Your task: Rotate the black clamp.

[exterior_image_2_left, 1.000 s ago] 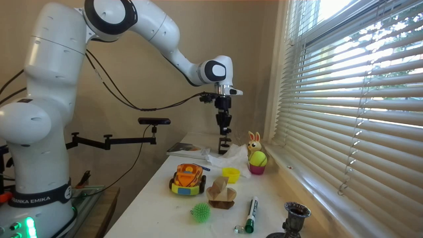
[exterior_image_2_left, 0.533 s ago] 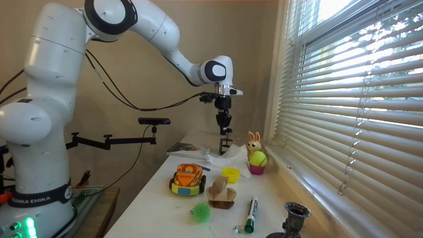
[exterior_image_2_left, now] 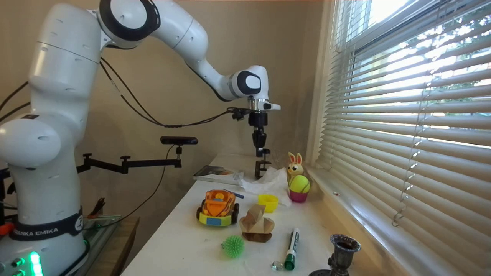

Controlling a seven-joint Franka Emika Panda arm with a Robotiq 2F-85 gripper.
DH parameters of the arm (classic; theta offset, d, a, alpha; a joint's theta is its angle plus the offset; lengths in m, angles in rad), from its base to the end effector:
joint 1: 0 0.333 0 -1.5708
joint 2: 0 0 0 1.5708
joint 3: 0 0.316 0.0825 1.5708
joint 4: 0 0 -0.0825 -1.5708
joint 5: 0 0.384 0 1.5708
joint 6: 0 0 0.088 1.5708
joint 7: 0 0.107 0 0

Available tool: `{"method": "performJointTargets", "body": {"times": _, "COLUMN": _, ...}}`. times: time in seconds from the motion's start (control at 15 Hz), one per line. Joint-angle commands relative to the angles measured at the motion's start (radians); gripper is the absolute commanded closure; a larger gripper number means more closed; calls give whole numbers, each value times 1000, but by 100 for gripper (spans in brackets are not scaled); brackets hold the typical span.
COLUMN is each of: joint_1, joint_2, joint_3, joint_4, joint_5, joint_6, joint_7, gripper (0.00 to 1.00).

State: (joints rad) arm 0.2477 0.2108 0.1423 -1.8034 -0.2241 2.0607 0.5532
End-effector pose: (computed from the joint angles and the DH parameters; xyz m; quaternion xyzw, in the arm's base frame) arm 0.5819 0.2211 0.4338 0.9955 -0.0330 0.0607 0.0647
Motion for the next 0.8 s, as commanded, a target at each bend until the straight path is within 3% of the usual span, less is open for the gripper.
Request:
{"method": "performJointTargets", "body": {"times": 0.0, "joint_1": 42, "joint_2": 43, "joint_3": -26, "joint_4": 10, "joint_5": -98, "joint_6": 34, "joint_7": 236, "gripper": 97}}
{"method": "performJointTargets", "body": {"times": 0.33, "joint_1": 58, "joint_2": 80, "joint_3": -28, "joint_4": 32, "joint_5": -153, "joint_6": 65, "joint_7": 454, "gripper": 97}}
{"method": "performJointTargets", "body": {"times": 0.73, "joint_1": 51, "joint_2": 83, "joint_3": -29, "joint_4": 19, "joint_5": -115, "joint_6": 179, "joint_7": 581, "gripper": 98}}
